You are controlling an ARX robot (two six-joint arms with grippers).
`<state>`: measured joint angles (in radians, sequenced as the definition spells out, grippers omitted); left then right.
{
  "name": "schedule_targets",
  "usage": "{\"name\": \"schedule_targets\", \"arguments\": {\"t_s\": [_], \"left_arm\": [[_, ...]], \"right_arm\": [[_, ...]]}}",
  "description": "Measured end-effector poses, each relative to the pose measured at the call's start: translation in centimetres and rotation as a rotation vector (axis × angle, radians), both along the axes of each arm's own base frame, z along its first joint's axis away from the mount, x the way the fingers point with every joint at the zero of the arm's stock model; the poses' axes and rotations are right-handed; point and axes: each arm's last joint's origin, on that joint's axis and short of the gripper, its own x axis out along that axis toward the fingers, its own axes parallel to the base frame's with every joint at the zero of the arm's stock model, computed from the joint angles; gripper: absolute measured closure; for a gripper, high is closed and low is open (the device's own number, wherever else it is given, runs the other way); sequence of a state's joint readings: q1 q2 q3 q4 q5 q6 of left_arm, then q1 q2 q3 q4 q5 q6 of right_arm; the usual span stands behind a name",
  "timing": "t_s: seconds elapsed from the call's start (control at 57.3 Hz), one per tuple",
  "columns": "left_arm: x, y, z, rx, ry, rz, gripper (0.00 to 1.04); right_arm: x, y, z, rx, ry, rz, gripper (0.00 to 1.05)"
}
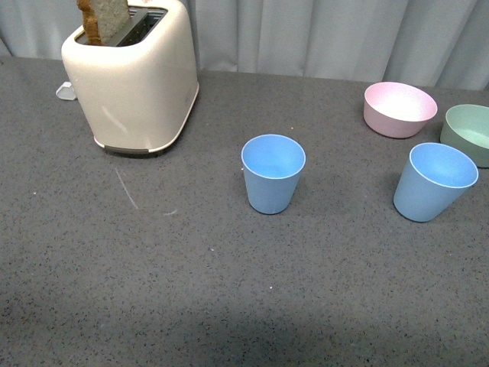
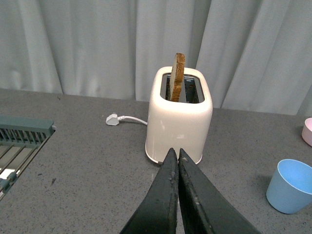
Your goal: Stack blue cups with both arms
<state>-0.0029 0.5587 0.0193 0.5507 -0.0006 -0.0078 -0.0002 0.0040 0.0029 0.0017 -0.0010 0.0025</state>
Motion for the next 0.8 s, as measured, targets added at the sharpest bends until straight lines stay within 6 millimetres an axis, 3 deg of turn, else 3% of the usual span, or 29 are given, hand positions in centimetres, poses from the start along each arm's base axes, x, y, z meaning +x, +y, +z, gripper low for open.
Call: {"name": "schedule_targets", "arguments": {"t_s": [0.803], "left_arm": [[-2.3,0.0,0.3,0.0,-0.012,0.0,1.01]], "right_arm": [[0.0,0.0,0.0,0.0,0.0,0.0,0.1]]}}
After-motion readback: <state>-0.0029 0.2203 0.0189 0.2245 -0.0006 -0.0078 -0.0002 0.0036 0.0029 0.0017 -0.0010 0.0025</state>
